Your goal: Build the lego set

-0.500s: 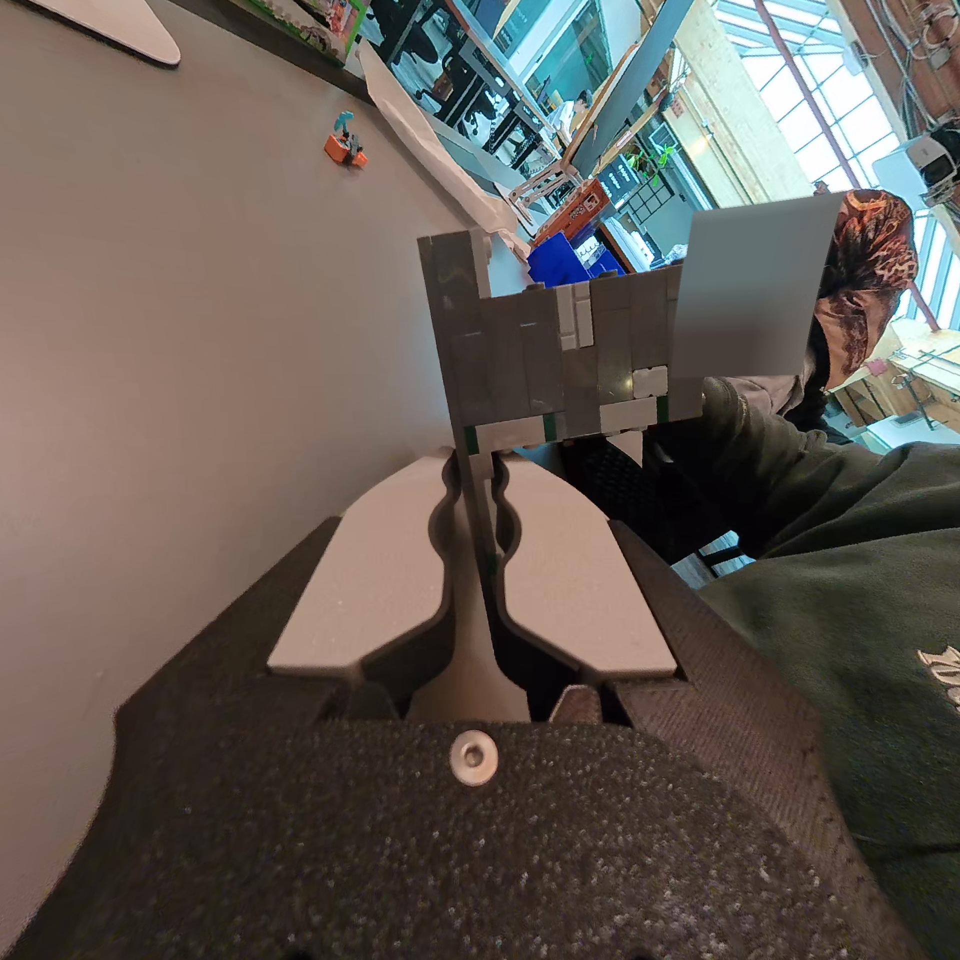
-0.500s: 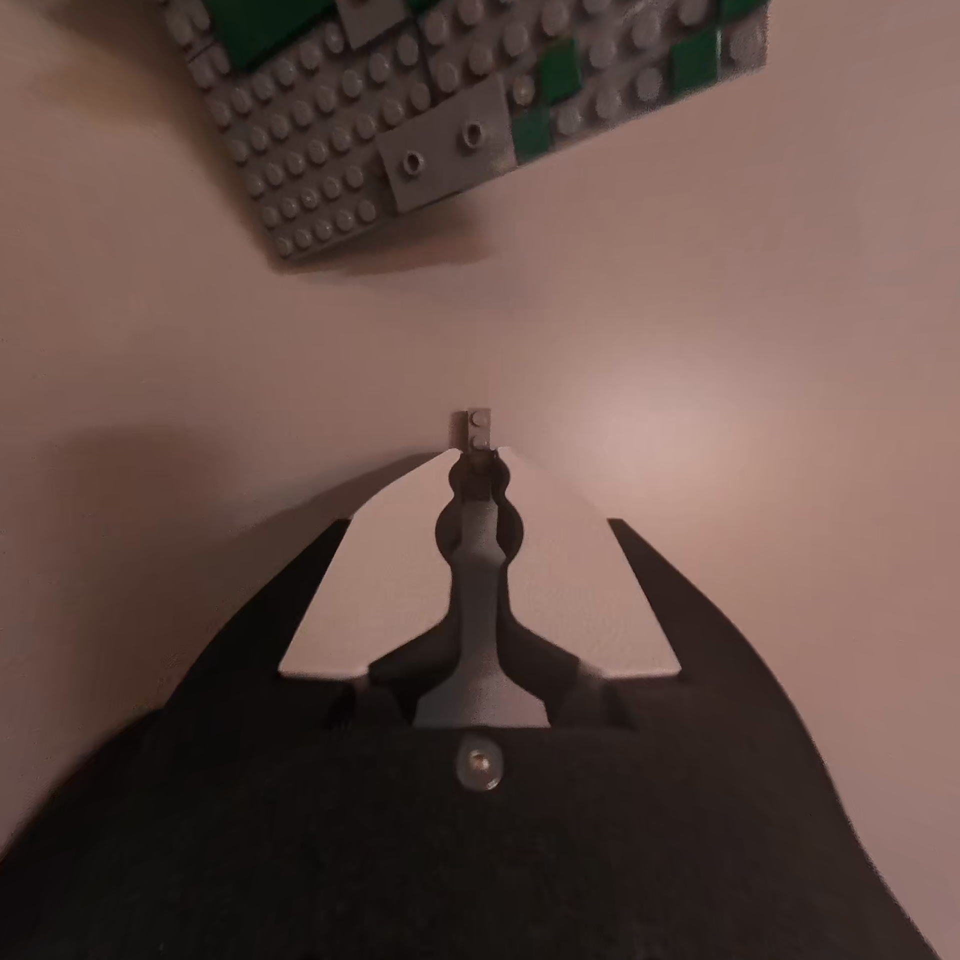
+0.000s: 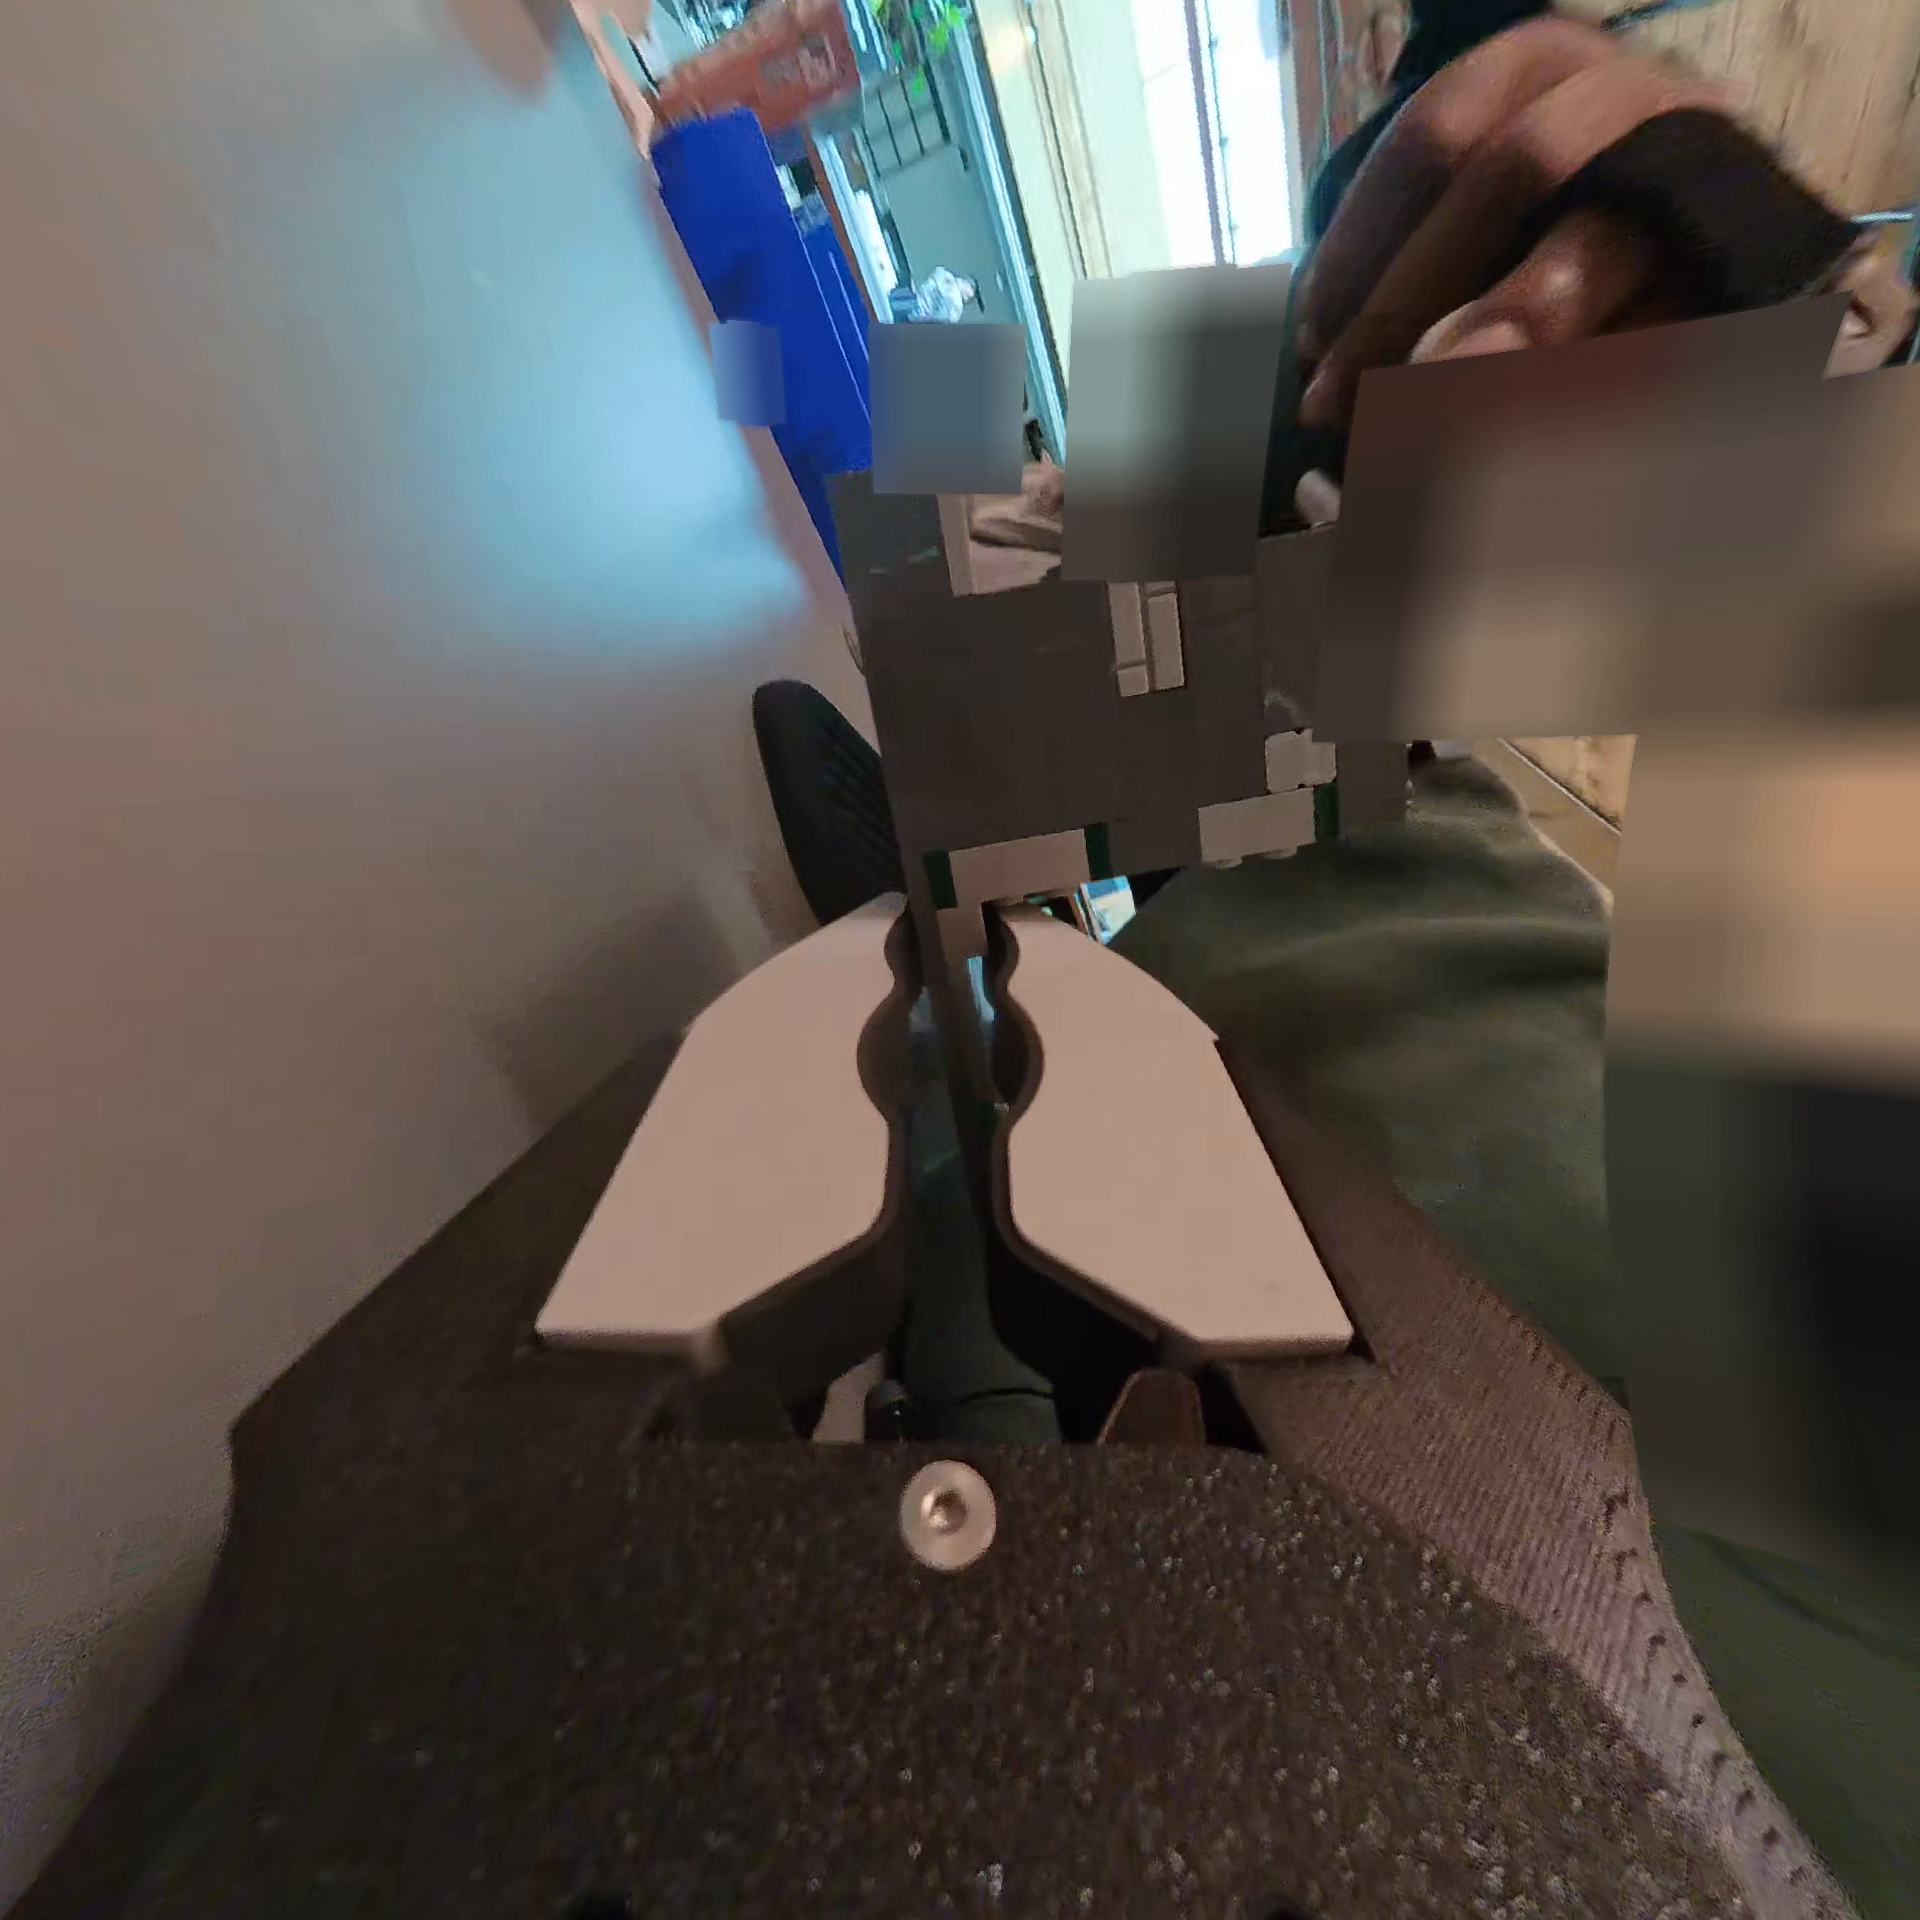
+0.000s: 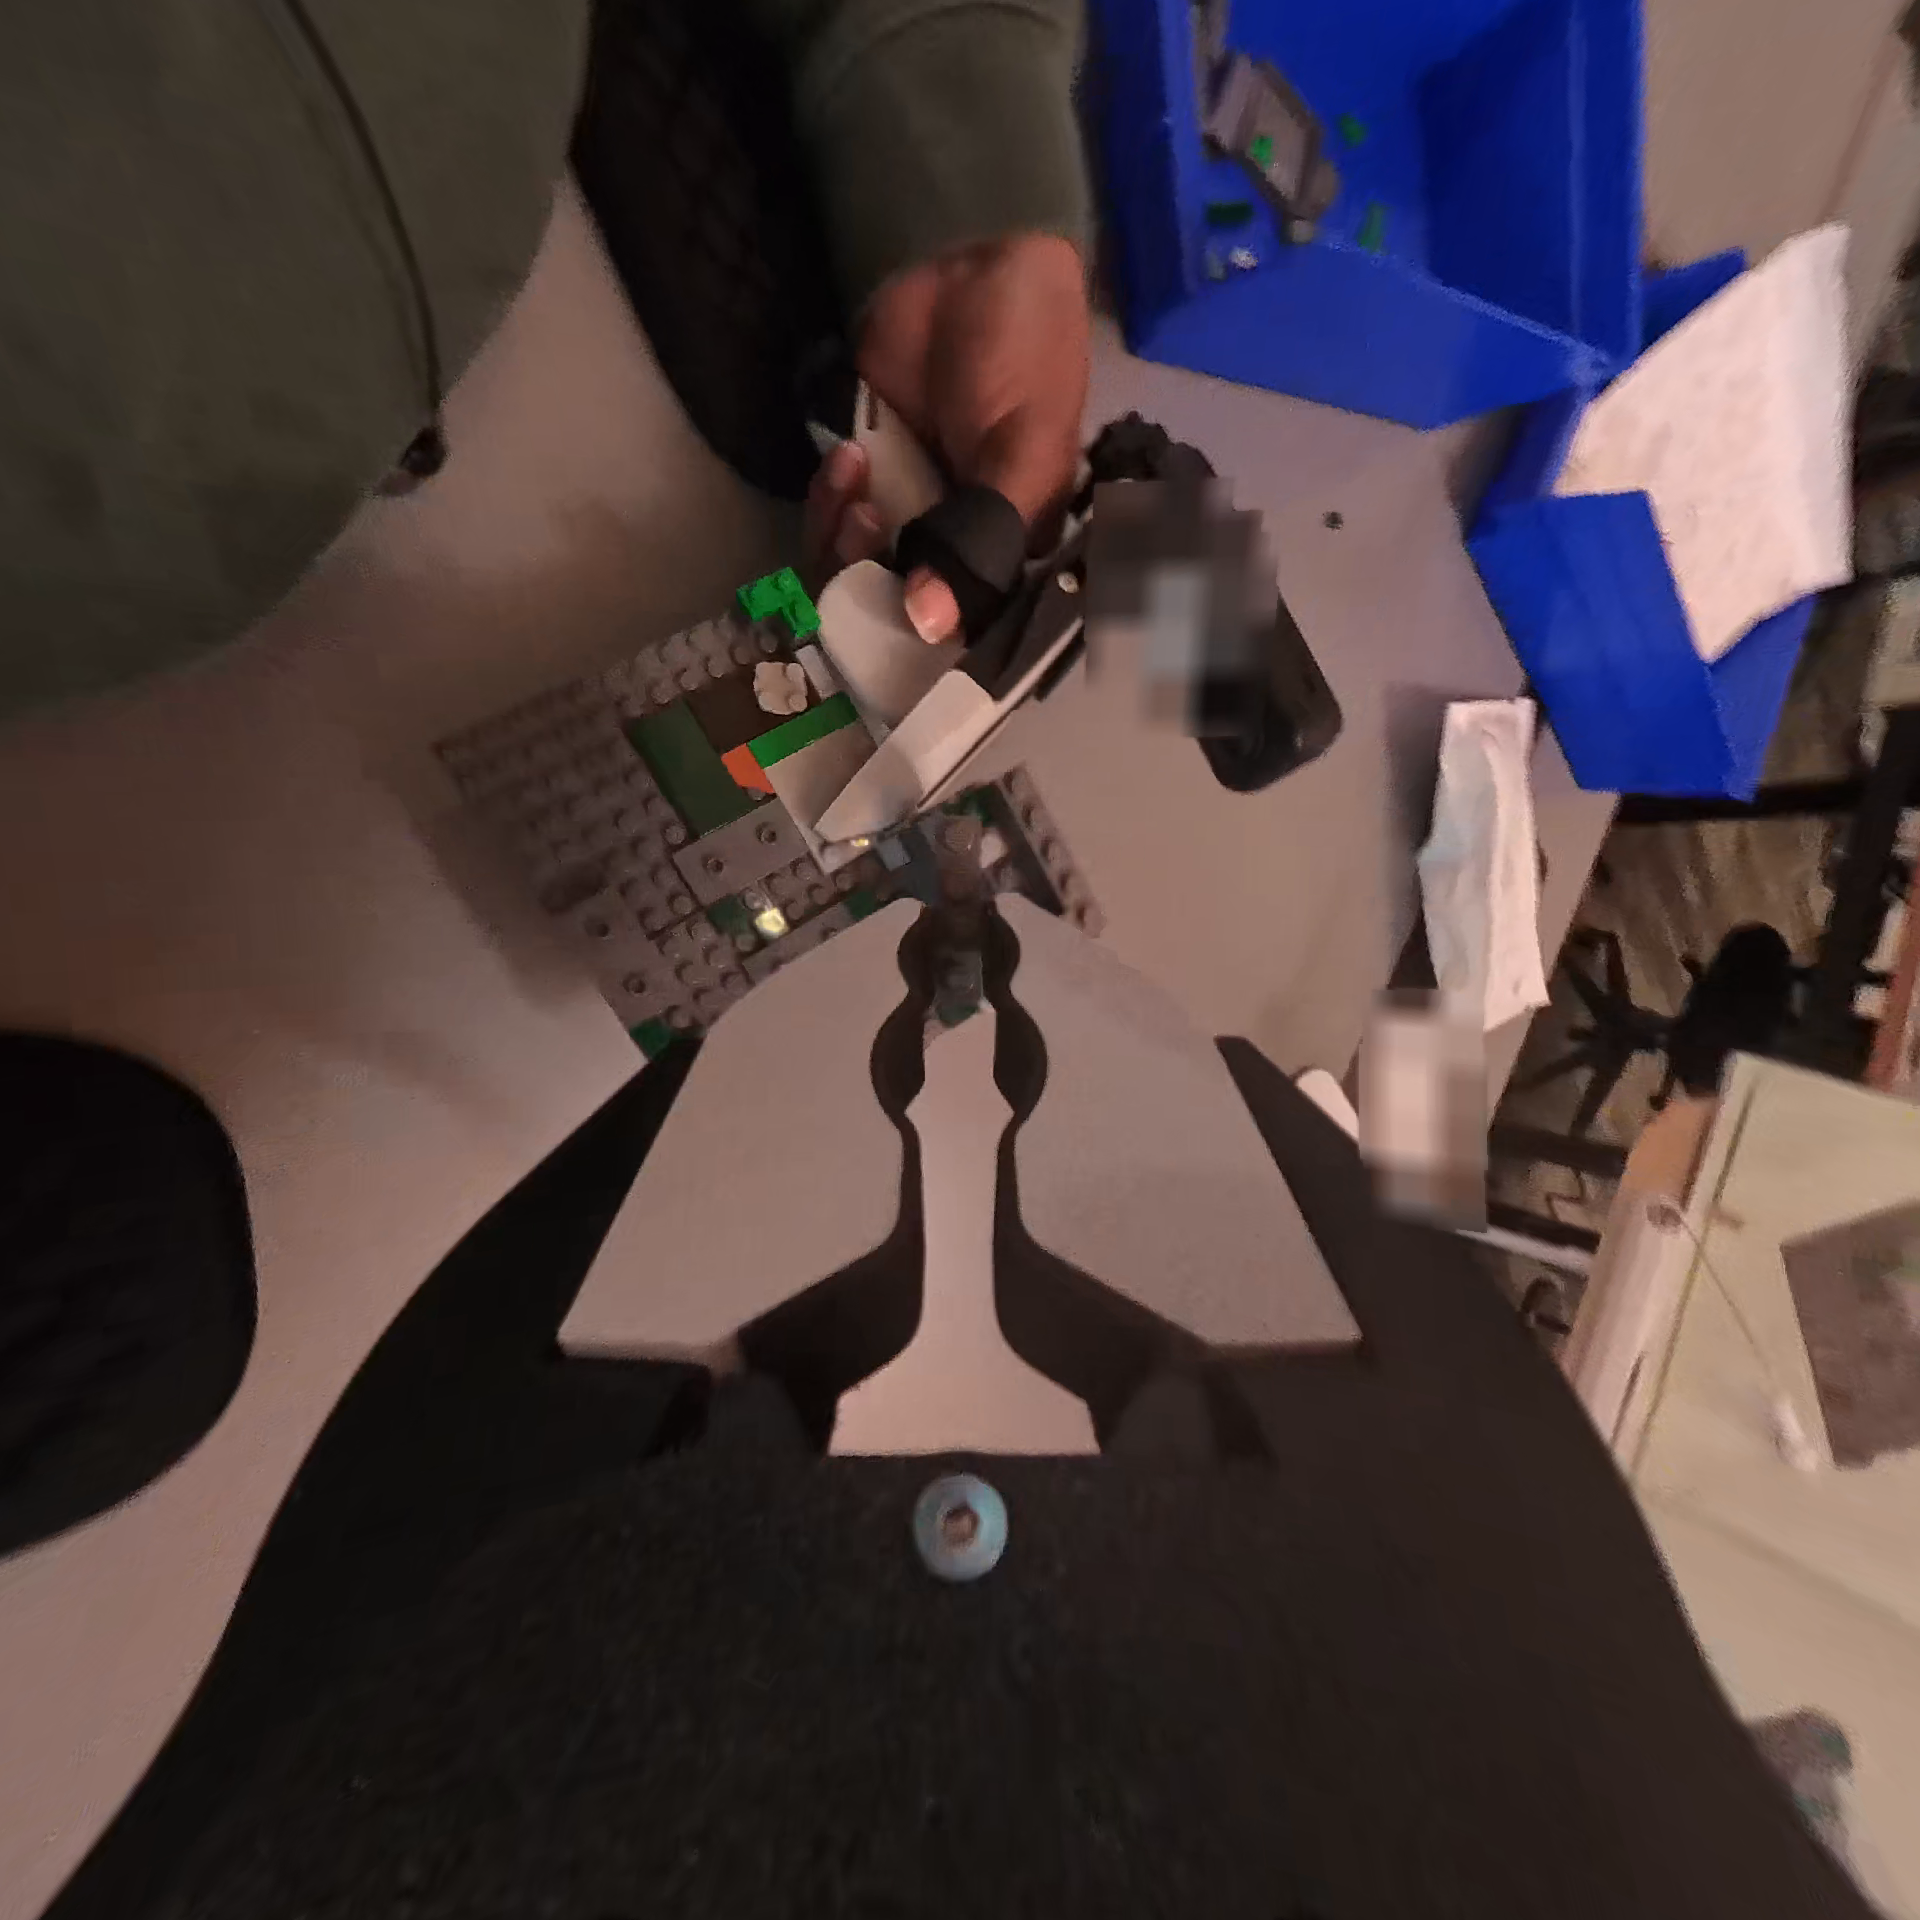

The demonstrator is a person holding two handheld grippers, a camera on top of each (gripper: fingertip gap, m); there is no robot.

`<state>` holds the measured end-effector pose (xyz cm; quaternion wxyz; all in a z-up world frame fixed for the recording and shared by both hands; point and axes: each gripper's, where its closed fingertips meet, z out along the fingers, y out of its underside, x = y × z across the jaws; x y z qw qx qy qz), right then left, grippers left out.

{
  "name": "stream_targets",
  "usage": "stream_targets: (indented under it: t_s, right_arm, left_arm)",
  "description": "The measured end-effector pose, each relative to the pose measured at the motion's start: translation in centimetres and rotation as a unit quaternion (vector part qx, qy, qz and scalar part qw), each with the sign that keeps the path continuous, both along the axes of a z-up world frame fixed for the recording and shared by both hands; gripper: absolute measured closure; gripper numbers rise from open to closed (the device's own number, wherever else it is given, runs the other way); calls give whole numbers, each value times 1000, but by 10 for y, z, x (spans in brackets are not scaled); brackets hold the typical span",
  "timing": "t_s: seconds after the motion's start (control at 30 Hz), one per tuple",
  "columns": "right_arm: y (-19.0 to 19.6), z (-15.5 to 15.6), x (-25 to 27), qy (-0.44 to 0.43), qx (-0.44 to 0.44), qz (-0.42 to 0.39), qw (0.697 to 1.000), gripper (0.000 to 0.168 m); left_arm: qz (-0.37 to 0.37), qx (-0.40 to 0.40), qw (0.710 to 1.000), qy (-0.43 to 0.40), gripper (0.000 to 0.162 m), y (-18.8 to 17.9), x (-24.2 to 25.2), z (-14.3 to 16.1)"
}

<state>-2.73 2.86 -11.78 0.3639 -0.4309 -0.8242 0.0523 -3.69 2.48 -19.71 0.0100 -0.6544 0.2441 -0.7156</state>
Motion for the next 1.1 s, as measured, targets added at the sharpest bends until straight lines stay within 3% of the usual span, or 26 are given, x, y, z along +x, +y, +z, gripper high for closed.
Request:
stream_targets:
  t_s: [0.17,0.4,0.67,1.1]
  right_arm:
    - [-7,-10,-3,-96,-31,61,993,161]
    - [-5,-24,-3,-148,-49,82,984,160]
    - [-8,-28,-5,-146,-59,78,984,160]
    - [0,-26,3,-117,-73,43,989,155]
  left_arm:
    - [-54,-24,998,-3,152,-16,9,-2]
    - [-91,-32,995,10,152,-24,9,-7]
    - [-148,-45,988,15,152,-29,8,-9]
    - [-137,-71,988,4,152,-27,18,-8]
